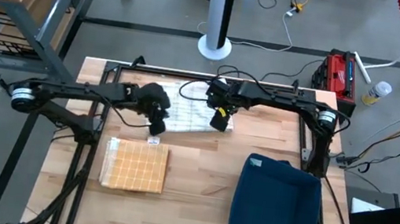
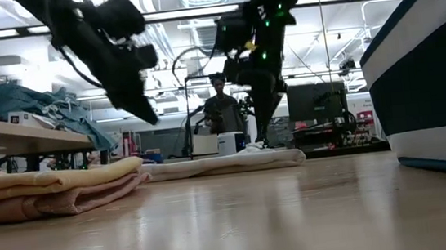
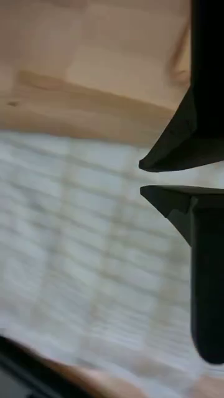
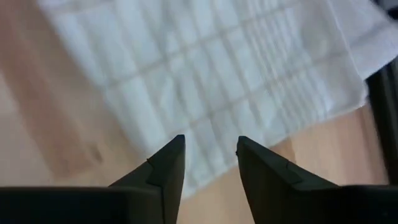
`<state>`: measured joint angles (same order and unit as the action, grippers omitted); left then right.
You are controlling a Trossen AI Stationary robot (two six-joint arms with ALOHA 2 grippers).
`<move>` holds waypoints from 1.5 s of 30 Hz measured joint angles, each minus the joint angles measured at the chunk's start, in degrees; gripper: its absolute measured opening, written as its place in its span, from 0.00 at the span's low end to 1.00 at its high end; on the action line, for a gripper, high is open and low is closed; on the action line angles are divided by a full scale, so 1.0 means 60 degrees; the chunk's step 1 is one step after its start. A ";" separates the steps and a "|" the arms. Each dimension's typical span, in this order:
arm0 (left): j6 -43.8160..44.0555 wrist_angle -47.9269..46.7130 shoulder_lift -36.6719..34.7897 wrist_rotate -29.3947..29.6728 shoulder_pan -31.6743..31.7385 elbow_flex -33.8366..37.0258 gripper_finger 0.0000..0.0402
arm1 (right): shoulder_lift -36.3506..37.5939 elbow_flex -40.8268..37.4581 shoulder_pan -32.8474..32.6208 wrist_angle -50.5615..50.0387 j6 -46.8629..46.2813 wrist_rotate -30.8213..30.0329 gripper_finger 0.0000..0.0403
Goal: Fold towel
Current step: Fold the white towel
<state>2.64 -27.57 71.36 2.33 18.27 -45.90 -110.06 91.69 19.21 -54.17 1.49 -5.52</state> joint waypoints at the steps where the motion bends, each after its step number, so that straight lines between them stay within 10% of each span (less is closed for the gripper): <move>1: -0.0084 0.0424 0.0164 0.0006 0.0005 0.0070 0.08 | -0.0120 -0.0048 0.0040 0.0142 -0.0169 0.0079 0.33; 8: -0.0109 0.2594 0.2298 0.0369 0.0038 0.0267 0.05 | -0.0416 -0.1292 0.0123 0.1607 -0.1100 0.0478 0.24; 18: -0.0564 0.0406 0.4248 0.0179 0.0033 -0.0572 0.05 | -0.0427 -0.2659 0.0178 0.2317 -0.1600 0.0716 0.10; 25: -0.1359 -0.1092 0.3168 -0.1555 -0.0002 -0.0485 0.00 | -0.0310 -0.2839 -0.0002 0.1068 -0.1074 0.3280 0.01; 37: 0.0407 -0.1410 -0.0626 0.2016 0.0597 -0.0287 0.00 | 0.1607 -0.2843 -0.0135 0.1685 -0.0670 0.2366 0.02; 45: 0.2298 0.0163 -0.0185 0.0696 0.2203 0.0494 0.14 | 0.2383 -0.2836 -0.0135 0.2042 -0.0294 0.2333 0.09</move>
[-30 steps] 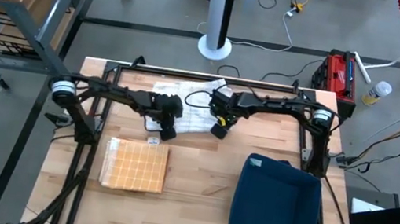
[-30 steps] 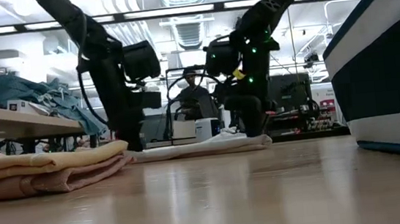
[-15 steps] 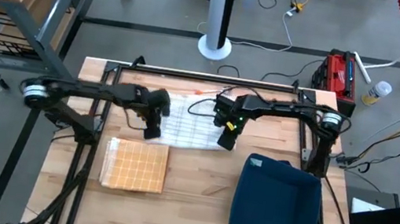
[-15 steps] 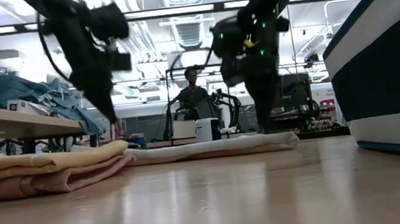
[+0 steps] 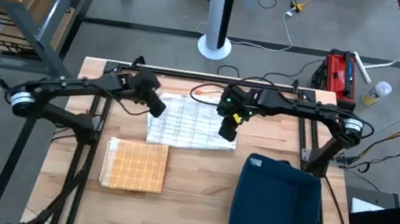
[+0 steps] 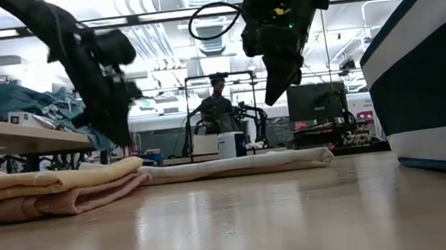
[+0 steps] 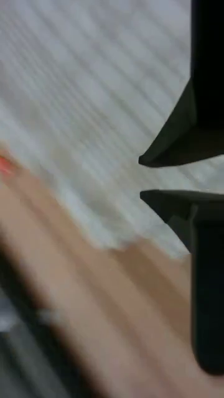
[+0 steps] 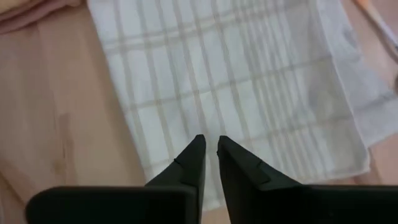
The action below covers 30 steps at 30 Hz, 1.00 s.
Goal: Fold towel
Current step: Fold the white towel
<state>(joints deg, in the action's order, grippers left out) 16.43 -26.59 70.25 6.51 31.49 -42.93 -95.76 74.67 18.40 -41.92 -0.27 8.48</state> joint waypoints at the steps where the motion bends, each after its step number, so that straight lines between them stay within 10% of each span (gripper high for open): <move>1: 0.0163 -0.0257 0.0195 0.0005 0.0122 0.0094 0.17 | 0.0042 0.0000 -0.0001 0.0025 0.0021 0.0011 0.10; 17: 0.1142 0.0223 0.3160 -0.1469 0.0133 -0.0045 0.49 | 0.0112 -0.0050 -0.0066 0.0054 0.0276 0.0082 0.28; 30: 0.1026 0.0238 0.2039 -0.0689 -0.0812 -0.0951 0.03 | 0.0109 -0.0087 -0.0065 0.0233 0.0231 0.0075 0.25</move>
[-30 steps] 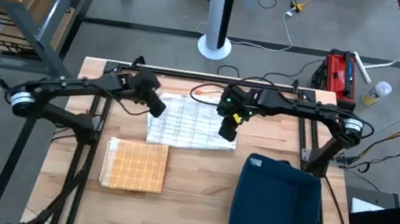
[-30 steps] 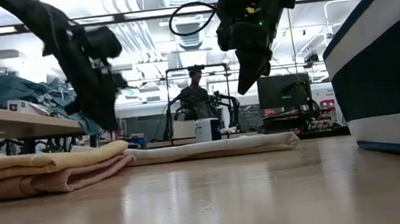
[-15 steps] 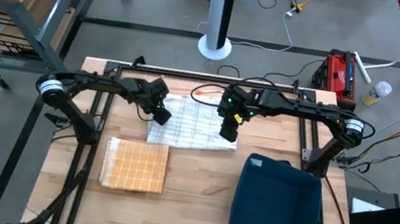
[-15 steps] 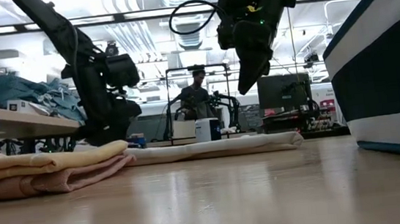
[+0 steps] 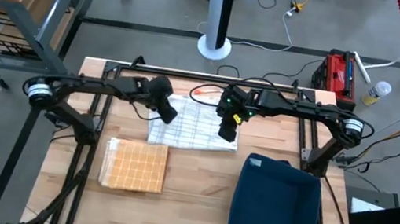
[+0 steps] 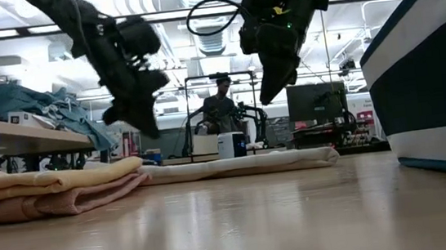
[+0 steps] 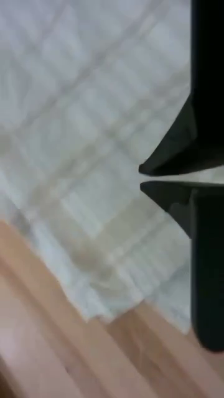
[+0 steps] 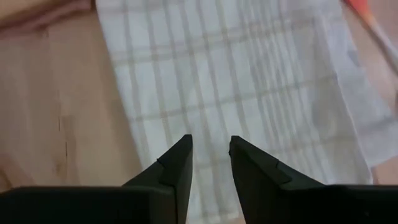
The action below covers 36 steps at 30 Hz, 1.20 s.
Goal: Fold towel
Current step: Fold the white towel
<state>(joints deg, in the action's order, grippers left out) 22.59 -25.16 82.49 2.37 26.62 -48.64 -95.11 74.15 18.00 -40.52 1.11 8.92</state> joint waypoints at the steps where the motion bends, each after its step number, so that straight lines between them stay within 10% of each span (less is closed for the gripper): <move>1: -0.0002 -0.0126 -0.0066 -0.0007 -0.0158 -0.0068 0.02 | 0.0000 -0.0014 -0.0007 0.0142 0.0033 0.0004 0.24; 10: 0.0524 -0.1353 -0.0129 0.2038 -0.0636 -0.0591 0.00 | -0.0004 -0.0048 -0.0019 0.0905 0.0181 0.0004 0.22; 28: 0.1905 -0.1039 0.2342 0.1820 -0.0428 -0.0103 0.32 | -0.0005 -0.0205 0.0004 0.1181 0.0240 -0.0001 0.30; 36: 0.0599 0.1033 0.2341 0.2054 -0.1147 0.0096 0.04 | -0.0007 -0.0828 -0.0001 0.2417 0.0329 -0.0049 0.28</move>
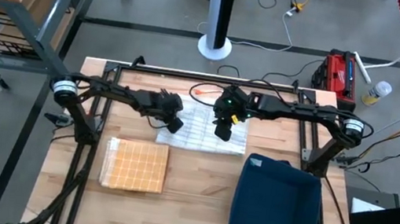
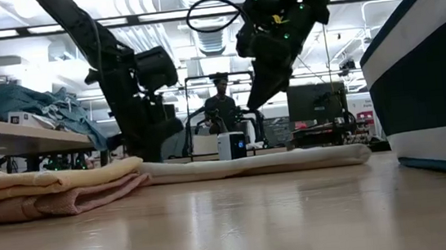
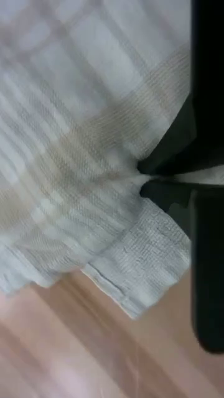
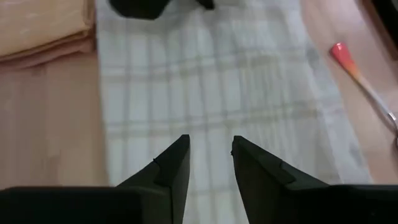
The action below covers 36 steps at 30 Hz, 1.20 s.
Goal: Fold towel
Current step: Fold the white towel
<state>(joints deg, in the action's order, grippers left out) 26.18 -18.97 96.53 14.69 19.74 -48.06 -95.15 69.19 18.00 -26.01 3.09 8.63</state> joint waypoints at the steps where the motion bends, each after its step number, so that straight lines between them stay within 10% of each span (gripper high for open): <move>1: -0.0027 0.0089 -0.0053 -0.0132 -0.0039 0.0015 0.03 | 0.0000 -0.0071 0.0004 0.0145 -0.0005 -0.0018 0.28; 36: -0.0535 0.2669 -0.0594 -0.0356 -0.0910 0.1177 0.00 | 0.0000 -0.0189 -0.0022 0.1387 0.0092 -0.0195 0.10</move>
<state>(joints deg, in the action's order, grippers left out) 22.97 -2.96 92.97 12.56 14.28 -41.00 -95.15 68.05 17.87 -17.69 3.64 7.46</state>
